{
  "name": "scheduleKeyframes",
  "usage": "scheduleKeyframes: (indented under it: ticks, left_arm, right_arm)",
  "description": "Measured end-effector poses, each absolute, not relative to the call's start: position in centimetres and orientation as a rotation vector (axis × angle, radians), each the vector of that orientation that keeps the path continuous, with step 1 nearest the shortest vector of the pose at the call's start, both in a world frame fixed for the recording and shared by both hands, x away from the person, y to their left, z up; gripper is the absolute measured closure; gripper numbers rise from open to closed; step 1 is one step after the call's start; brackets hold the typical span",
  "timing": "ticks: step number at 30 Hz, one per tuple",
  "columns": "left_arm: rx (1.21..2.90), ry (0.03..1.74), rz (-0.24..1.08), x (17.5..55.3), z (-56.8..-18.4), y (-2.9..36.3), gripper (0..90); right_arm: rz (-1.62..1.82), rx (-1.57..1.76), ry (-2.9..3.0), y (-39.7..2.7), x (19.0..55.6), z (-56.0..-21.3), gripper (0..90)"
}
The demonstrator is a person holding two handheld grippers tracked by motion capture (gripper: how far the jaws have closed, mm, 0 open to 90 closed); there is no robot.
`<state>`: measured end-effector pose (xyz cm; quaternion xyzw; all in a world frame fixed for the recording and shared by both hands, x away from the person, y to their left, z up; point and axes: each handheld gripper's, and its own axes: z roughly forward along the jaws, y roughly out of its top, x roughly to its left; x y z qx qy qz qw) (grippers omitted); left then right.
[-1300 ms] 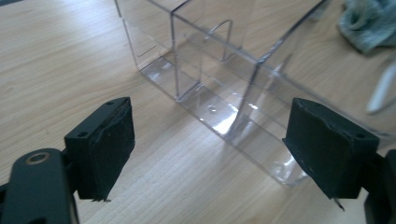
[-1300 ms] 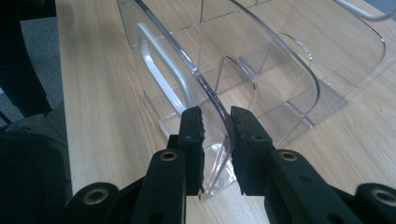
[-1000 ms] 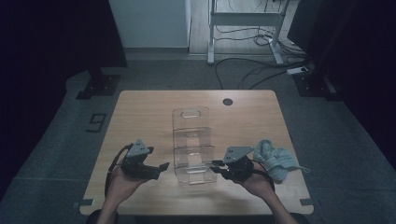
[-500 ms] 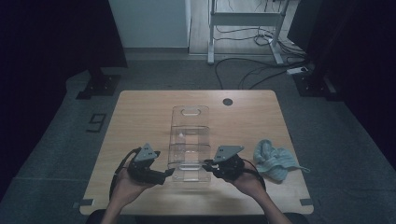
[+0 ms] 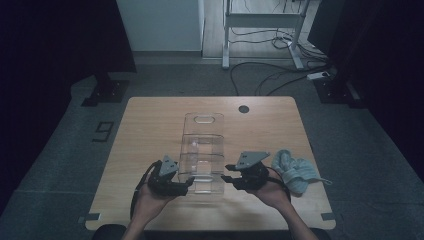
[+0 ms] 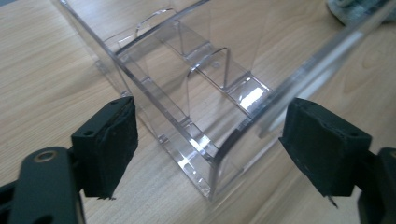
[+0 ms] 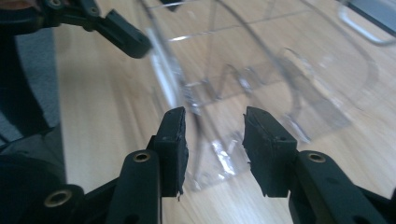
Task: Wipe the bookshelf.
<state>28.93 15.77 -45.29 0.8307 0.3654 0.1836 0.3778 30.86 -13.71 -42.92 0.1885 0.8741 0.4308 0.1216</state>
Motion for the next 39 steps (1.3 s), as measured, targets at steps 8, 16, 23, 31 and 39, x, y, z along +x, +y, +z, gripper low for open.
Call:
scheduleKeyframes:
  ticks: [8,16,23,31,39]
  left_arm:
    - [2.122,0.973,0.487,29.0,-45.6,15.5,19.8]
    - [2.111,0.975,0.466,29.0,-45.6,15.5,23.0]
    - [2.105,0.993,0.458,29.1,-45.5,16.0,29.9]
    - [2.063,1.048,0.459,29.7,-45.6,17.3,39.4]
    - [2.050,1.070,0.469,30.3,-45.7,17.9,41.6]
  right_arm:
    - [1.216,0.673,2.502,-14.2,33.4,-43.4,59.3]
    - [1.178,0.697,2.518,-12.2,35.7,-45.0,61.0]
    - [1.194,0.687,2.547,-11.8,36.3,-45.7,68.2]
    - [1.204,0.671,2.555,-11.5,35.7,-45.7,68.3]
    - [1.219,0.653,2.571,-11.2,34.8,-45.7,66.9]
